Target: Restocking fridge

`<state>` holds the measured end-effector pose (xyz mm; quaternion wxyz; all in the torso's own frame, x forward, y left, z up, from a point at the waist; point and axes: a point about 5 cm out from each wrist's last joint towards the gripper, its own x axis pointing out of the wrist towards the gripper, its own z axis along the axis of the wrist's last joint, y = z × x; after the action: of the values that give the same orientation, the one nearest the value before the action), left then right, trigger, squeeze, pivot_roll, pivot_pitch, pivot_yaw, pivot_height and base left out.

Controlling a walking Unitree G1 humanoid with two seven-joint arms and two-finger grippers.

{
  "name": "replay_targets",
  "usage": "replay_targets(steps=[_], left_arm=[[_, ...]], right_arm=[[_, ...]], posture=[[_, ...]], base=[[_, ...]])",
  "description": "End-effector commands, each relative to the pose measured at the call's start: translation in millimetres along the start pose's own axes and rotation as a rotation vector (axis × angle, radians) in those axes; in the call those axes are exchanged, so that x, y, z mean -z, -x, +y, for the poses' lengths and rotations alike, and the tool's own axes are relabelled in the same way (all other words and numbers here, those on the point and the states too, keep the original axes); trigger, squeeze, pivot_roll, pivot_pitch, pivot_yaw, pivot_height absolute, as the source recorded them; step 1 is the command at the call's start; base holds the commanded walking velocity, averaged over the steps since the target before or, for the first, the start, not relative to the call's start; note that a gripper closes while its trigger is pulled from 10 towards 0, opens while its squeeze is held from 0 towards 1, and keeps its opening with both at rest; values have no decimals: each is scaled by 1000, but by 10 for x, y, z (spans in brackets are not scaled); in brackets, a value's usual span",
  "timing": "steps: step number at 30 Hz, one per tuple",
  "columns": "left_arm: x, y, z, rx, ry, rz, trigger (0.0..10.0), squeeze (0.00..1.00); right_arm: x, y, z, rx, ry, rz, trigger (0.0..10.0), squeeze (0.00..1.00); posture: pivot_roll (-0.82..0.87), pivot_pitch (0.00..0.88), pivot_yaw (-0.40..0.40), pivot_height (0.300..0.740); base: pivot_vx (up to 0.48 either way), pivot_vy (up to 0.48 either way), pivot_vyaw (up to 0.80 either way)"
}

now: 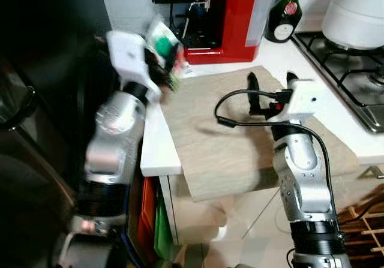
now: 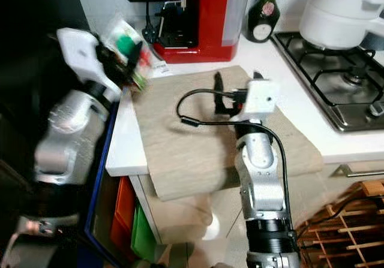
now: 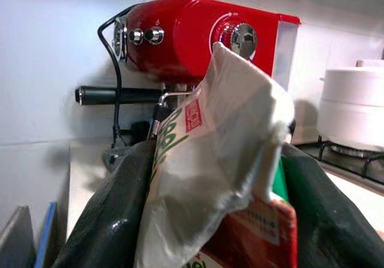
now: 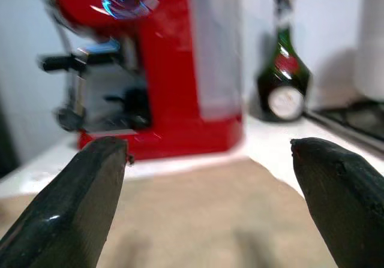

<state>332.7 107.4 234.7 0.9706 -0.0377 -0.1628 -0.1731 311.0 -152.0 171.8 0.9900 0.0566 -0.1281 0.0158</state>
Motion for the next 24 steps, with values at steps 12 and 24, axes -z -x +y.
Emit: replay_targets(steps=[12, 24], left_arm=[[20, -80, -73, -17, -40, -13, 10000, 0], [11, -106, -68, -13, -56, -21, 10000, 0]], right_arm=[[-22, -28, 2, -25, 27, -4, 10000, 0], [1, -41, 59, -50, 33, -1, 10000, 0]], posture=[[-81, 0, 73, 740], [-73, 0, 75, 740]], base=[[-363, 0, 0], [-376, 0, 0]])
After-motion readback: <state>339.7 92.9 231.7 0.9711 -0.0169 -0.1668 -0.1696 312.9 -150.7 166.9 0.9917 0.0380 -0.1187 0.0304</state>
